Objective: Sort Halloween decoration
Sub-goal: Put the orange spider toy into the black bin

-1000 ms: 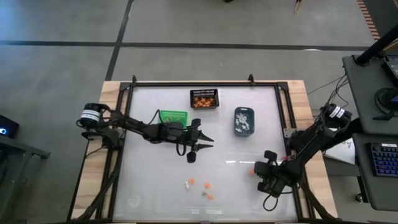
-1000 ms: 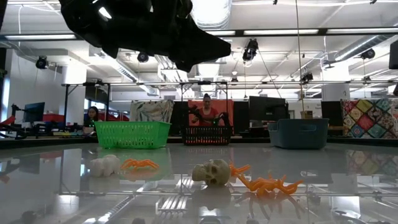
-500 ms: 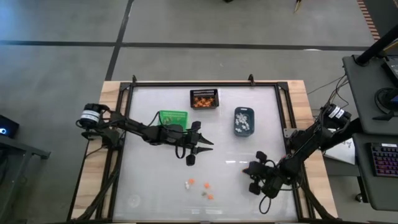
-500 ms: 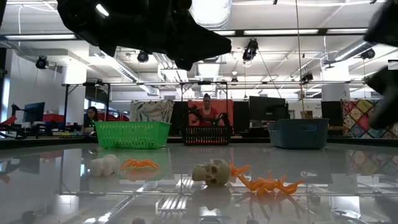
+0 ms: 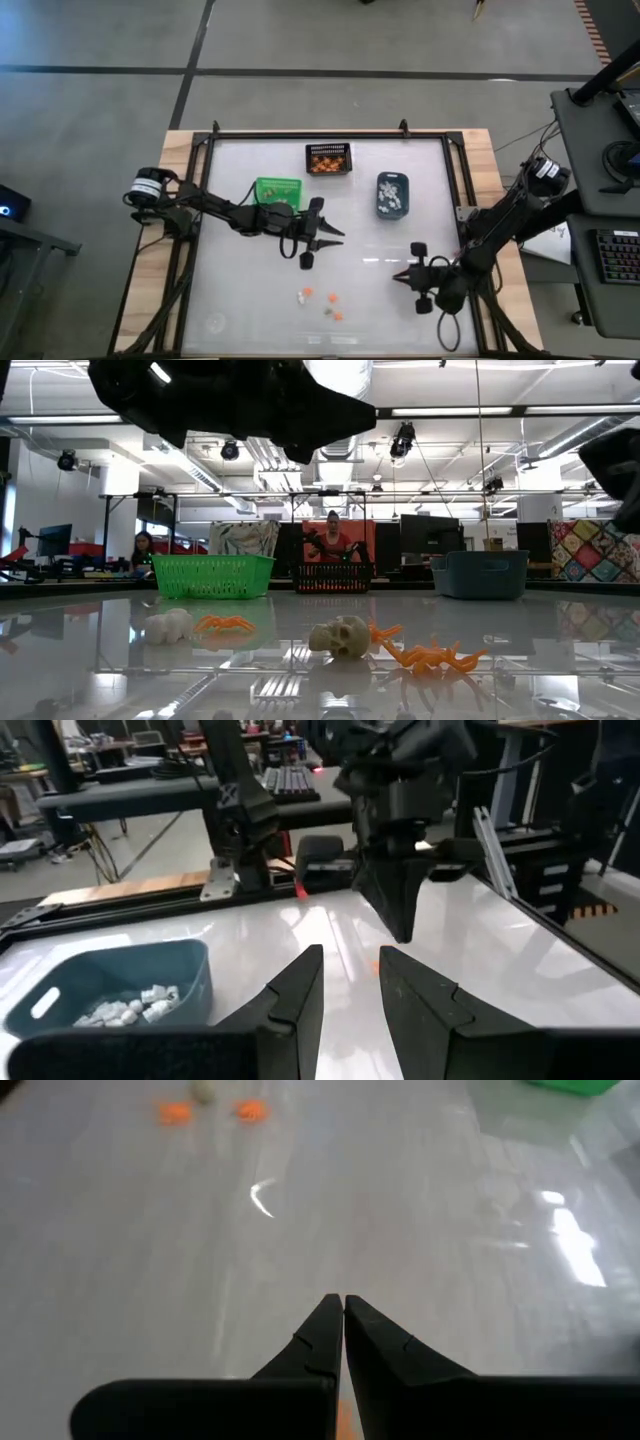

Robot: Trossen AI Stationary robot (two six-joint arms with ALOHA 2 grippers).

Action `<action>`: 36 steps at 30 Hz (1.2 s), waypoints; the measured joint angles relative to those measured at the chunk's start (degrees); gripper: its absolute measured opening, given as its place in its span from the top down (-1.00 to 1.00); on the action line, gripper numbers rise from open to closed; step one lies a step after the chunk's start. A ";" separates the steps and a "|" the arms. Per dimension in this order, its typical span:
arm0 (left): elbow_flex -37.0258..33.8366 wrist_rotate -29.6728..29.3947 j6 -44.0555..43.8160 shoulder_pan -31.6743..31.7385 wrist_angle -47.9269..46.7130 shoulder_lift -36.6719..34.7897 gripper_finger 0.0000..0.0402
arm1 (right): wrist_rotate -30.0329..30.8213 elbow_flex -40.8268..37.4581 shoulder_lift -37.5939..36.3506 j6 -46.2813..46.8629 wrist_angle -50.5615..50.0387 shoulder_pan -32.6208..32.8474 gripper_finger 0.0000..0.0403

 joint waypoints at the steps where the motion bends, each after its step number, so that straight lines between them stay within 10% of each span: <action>1: -0.01 -0.29 -0.29 0.00 0.36 0.00 0.58 | 0.02 -1.71 -0.90 -0.42 2.01 0.48 0.96; 10: 0.13 -1.77 -3.51 0.00 3.33 0.00 0.58 | -0.02 -15.60 -6.23 -7.27 20.47 3.99 0.96; 26: 0.17 -8.72 -6.12 0.00 5.90 0.00 0.58 | -0.04 -18.90 -6.39 -8.60 20.67 4.14 0.94; 36: 0.17 -9.27 -7.06 0.00 5.88 0.00 0.58 | -0.44 -18.61 -6.22 3.79 20.68 4.14 0.40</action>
